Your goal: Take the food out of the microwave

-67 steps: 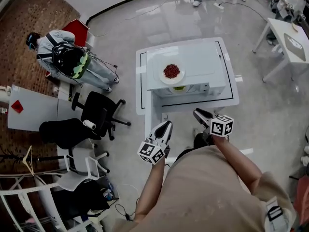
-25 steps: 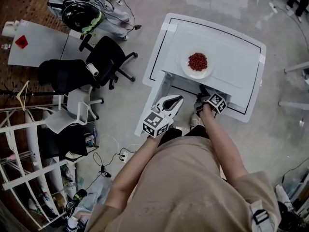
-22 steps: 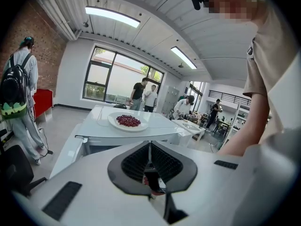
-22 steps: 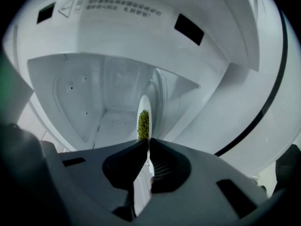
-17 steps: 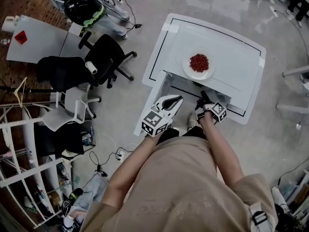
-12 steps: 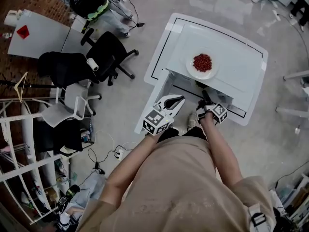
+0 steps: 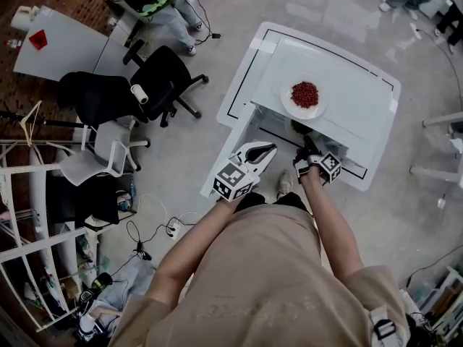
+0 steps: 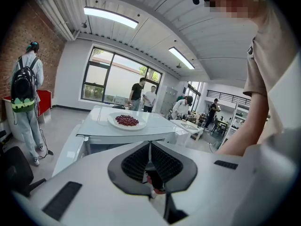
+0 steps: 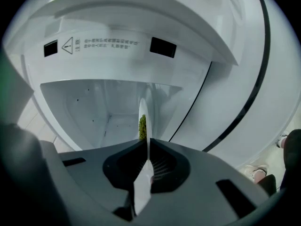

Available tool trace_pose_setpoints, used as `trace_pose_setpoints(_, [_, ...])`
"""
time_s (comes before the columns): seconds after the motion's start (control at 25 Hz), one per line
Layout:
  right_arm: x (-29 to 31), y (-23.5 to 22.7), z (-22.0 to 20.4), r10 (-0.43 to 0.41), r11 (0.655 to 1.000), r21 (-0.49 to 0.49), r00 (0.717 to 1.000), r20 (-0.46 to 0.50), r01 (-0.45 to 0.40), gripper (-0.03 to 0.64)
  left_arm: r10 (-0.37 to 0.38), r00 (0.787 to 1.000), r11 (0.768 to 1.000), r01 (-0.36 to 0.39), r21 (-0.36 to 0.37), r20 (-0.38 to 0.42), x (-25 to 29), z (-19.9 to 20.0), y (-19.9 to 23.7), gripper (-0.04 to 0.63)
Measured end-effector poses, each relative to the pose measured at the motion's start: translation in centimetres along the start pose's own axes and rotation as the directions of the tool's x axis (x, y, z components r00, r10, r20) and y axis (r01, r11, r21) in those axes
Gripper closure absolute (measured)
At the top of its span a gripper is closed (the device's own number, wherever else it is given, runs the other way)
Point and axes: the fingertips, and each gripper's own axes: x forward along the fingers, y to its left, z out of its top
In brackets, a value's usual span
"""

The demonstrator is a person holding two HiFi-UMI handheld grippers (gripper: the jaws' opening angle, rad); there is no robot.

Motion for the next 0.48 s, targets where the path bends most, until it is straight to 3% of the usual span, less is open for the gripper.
trace_pose_setpoints(0.2, [-2.4,2.5,-2.8,0.042,0.997,-0.065,0.989,-0.139,-0.051,0.6,0.029,0.999,0.999,-0.029,-0.015,0.025,-0.8,0.4,0.6,0.591])
trace_pose_setpoints(0.48, [-7.2,5.2,-8.2,-0.011,0.994,-0.106,0.942,-0.335,-0.026,0.6,0.084,0.994,0.995,-0.08,-0.051,0.066,-2.2,0.6,1.4,0.591])
